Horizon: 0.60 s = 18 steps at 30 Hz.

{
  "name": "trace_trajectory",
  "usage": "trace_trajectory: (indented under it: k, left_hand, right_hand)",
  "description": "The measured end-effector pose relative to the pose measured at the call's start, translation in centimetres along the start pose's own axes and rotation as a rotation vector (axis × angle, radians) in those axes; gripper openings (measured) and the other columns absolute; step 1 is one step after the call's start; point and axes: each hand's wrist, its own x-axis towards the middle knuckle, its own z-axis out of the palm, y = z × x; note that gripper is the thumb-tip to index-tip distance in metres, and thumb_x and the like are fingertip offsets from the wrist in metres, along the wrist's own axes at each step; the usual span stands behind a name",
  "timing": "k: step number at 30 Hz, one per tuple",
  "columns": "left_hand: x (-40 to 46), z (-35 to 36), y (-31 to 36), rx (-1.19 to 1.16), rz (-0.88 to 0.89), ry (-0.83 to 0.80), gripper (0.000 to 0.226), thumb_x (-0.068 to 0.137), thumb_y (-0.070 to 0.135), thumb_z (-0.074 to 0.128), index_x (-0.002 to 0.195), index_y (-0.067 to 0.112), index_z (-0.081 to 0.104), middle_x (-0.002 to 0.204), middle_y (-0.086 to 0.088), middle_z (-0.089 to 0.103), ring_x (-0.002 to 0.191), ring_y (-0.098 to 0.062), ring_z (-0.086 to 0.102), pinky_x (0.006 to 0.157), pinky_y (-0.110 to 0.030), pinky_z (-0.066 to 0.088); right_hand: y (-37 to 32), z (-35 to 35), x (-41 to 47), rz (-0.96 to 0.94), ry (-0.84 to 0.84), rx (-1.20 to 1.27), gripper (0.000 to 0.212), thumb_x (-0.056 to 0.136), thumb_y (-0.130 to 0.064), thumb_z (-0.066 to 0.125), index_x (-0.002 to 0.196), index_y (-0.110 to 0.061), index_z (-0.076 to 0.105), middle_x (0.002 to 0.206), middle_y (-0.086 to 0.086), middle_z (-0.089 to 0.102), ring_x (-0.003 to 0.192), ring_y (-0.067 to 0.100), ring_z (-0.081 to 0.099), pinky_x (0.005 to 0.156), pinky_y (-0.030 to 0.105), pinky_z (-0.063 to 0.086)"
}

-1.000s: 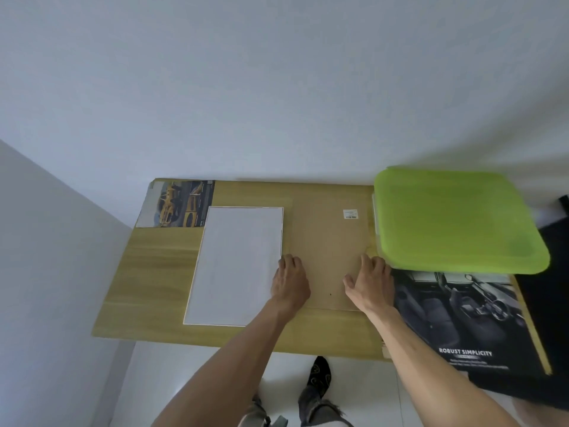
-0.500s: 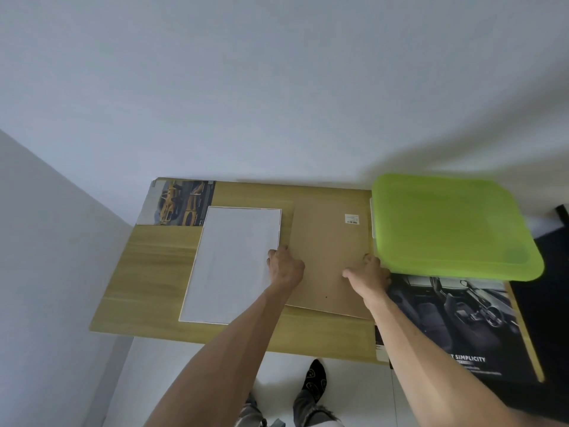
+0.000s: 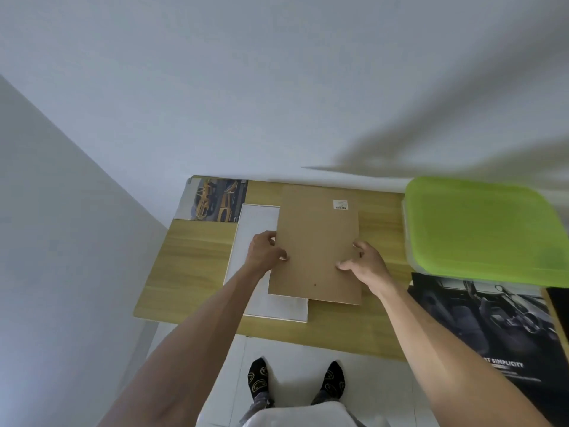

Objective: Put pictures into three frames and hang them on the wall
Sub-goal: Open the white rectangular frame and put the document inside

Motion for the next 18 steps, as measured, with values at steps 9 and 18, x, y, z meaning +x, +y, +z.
trace_trajectory:
  k: [9, 18]
  left_hand:
    - [-0.1, -8.0, -4.4, 0.125, 0.101, 0.013, 0.081, 0.063, -0.002, 0.077, 0.137, 0.018, 0.05, 0.087, -0.005, 0.062, 0.079, -0.02, 0.061, 0.06, -0.026, 0.047]
    - [0.4, -9.9, -8.6, 0.305, 0.178, -0.005, 0.079, 0.065, 0.002, 0.081, 0.137, 0.01, 0.051, 0.103, -0.013, 0.064, 0.09, -0.028, 0.061, 0.068, -0.03, 0.046]
  right_hand:
    - [-2.4, 9.2, -2.6, -0.172, 0.082, -0.453, 0.081, 0.078, -0.038, 0.081, 0.143, -0.009, 0.042, 0.14, 0.013, 0.049, 0.122, 0.029, 0.055, 0.092, 0.03, 0.044]
    - [-1.5, 13.0, -4.5, -0.222, 0.141, -0.631, 0.071, 0.085, -0.039, 0.075, 0.14, -0.007, 0.044, 0.135, 0.012, 0.042, 0.115, 0.032, 0.057, 0.089, 0.037, 0.05]
